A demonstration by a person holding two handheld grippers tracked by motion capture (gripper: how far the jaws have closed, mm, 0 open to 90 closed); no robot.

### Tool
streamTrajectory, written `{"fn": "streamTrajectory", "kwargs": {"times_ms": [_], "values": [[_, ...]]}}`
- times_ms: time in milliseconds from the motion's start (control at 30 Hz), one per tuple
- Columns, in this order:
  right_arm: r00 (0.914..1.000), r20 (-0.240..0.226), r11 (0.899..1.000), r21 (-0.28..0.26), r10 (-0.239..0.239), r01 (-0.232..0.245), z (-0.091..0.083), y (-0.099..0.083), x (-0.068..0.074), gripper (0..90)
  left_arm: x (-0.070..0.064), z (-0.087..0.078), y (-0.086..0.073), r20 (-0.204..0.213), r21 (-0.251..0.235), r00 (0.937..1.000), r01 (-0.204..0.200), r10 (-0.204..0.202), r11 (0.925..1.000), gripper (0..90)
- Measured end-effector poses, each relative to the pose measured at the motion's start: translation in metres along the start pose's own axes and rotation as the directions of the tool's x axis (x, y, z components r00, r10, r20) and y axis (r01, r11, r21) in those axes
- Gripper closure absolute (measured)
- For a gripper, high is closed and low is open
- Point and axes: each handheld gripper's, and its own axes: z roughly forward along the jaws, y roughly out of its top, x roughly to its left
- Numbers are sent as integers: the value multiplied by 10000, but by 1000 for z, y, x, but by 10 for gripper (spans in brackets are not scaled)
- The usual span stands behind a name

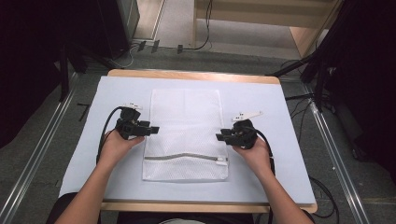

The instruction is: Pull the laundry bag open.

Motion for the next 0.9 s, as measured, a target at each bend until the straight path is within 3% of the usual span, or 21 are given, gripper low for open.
{"fn": "streamTrajectory", "kwargs": {"times_ms": [267, 500, 567, 900], "values": [[9998, -177, 9999, 85, -100, 101, -11, -13, 7, 661, -18, -2, 0, 175, 13, 9987, -484, 484, 9988, 441], [9987, -503, 9988, 473, -65, 89, -15, -21, 15, 815, -38, 0, 1, 463, -90, 9948, -905, 908, 9959, 441], [9983, -578, 9975, 694, -67, 108, -16, -25, 18, 900, -45, 1, 2, 506, -79, 9925, -1113, 1116, 9938, 441], [9981, -567, 9887, 1490, 245, -158, -7, -38, 15, 900, -64, 14, 7, 872, 10, 9832, -1613, 1606, 9869, 442]]}}
